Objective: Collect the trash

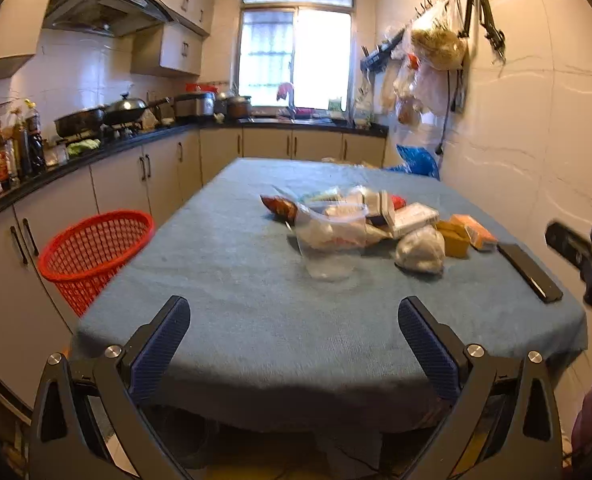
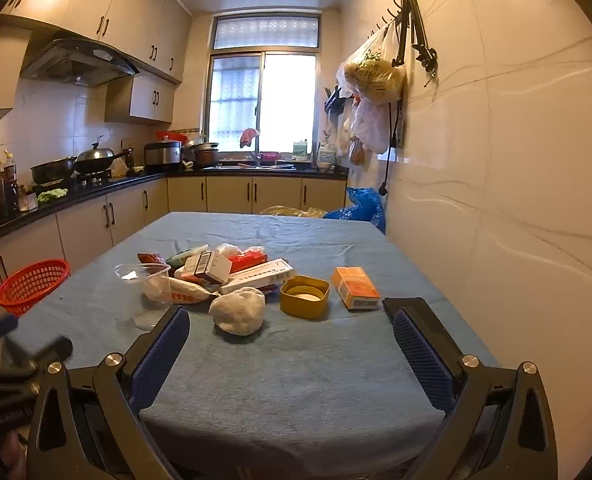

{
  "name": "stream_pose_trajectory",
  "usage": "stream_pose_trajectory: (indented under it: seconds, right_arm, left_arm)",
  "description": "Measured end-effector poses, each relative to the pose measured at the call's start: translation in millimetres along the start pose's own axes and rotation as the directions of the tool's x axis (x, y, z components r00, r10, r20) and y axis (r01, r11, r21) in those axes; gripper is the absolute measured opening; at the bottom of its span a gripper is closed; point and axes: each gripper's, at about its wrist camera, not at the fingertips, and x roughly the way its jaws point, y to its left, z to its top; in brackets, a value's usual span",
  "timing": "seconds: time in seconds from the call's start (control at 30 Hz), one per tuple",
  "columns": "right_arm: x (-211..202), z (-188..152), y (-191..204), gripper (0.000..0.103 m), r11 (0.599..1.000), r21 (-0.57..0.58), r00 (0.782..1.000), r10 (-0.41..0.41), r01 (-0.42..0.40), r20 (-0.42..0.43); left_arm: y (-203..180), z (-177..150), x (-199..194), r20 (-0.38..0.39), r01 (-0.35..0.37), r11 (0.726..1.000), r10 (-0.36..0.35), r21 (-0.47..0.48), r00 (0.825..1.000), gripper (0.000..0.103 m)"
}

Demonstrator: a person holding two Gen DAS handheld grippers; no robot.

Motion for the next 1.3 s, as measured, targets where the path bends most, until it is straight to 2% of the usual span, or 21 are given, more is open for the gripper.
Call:
stream_pose_trajectory:
  seconds: [0.1,0.23,1.3]
  right_arm:
    - [2,-1,1,0.103,1.000,-0.002,1.000,0.001,-0.001,-0.002]
    - [3,0,1,0.103,1.000,0.004,1.000,0.005,-0.005,-0.012]
    - [-4,7,17,0.103,0.999,-0.036,1.000,0.017,-0.017,0.006]
  left_arm:
    - [4,6,-1,0.028,-0.022,0.999,0.022,-0.024,0.999,0.103]
    - [5,7,2,0.030,-0.031,0.999,0.032,-0.028,0.999,0.103]
    - [4,6,-5,0.058,-0.028,1.000,0.028,-0.007,0.998,0.103]
